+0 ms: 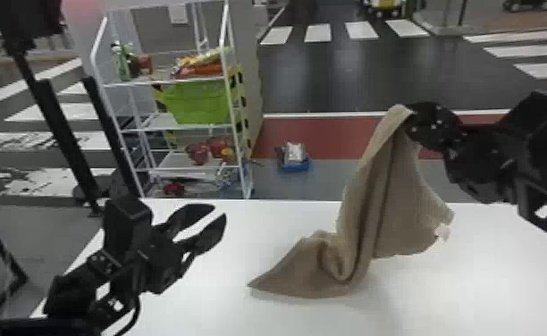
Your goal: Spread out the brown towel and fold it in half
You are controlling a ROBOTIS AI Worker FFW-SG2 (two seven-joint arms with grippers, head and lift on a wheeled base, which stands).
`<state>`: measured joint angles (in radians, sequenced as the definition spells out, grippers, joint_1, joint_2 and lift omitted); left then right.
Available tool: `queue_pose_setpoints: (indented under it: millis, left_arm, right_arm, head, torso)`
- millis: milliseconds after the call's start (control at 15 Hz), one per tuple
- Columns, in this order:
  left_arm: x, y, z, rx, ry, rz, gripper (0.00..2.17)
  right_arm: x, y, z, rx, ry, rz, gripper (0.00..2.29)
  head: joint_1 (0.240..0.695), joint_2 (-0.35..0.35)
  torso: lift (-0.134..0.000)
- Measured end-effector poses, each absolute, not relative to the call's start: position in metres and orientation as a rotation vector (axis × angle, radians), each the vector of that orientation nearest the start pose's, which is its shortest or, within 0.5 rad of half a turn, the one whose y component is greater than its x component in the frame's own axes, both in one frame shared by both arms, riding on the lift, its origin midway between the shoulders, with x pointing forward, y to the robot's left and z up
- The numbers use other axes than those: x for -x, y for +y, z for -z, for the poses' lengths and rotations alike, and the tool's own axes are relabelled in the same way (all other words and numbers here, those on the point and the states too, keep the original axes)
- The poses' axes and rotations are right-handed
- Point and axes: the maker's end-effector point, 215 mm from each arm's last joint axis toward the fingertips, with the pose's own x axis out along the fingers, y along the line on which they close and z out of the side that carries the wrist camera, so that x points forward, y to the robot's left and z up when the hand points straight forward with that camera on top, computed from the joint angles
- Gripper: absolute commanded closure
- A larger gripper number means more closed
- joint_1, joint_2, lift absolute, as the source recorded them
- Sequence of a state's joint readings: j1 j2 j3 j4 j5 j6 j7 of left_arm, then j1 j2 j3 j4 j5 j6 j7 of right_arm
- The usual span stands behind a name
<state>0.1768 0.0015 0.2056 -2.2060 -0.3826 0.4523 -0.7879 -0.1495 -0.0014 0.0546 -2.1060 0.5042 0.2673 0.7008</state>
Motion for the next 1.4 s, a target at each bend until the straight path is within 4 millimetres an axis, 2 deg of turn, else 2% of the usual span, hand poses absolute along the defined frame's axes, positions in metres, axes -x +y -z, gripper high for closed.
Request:
queue_pose_setpoints:
  millis: [200,267,333,467,667,1000,1067,1200,1400]
  left_arm:
    - [-0.489,0.208,0.343,-0.34,0.315,0.465,0.37]
    - [-0.491,0.205,0.362,-0.361,0.354,0.459,0.37]
    - [-0.497,0.203,0.379,-0.385,0.387,0.454,0.38]
    - [-0.51,0.202,0.399,-0.414,0.427,0.448,0.38]
    - [-0.518,0.195,0.404,-0.419,0.435,0.456,0.4]
    - [-0.514,0.156,0.405,-0.409,0.432,0.52,0.4]
    - [-0.516,0.152,0.402,-0.411,0.423,0.52,0.4]
    - [-0.528,0.145,0.394,-0.421,0.399,0.502,0.6]
    - [-0.542,0.142,0.396,-0.427,0.398,0.488,0.6]
  right_arm:
    - [-0.569,-0.103,0.105,0.57,-0.242,-0.504,2.01]
    - [-0.568,-0.102,0.105,0.569,-0.243,-0.505,2.01]
    - [-0.566,-0.102,0.105,0.566,-0.241,-0.506,2.01]
    - [-0.561,-0.102,0.104,0.562,-0.241,-0.506,2.01]
    - [-0.557,-0.103,0.106,0.557,-0.235,-0.503,2.01]
    - [-0.553,-0.102,0.107,0.554,-0.23,-0.504,2.01]
    - [-0.553,-0.102,0.108,0.554,-0.229,-0.505,2.01]
    - [-0.551,-0.102,0.109,0.553,-0.226,-0.507,2.01]
    - [-0.549,-0.103,0.11,0.552,-0.225,-0.505,2.01]
  head:
    - [0.576,0.114]
    - [0.606,0.107]
    - [0.615,0.106]
    - [0.625,0.103]
    - [0.63,0.096]
    - [0.636,0.058]
    - [0.636,0.053]
    - [0.628,0.046]
    - [0.621,0.041]
  torso:
    - [-0.134]
    - [-0.134]
    - [-0.134]
    - [-0.134]
    - [-0.134]
    - [-0.134]
    - [-0.134]
    - [-0.134]
    - [-0.134]
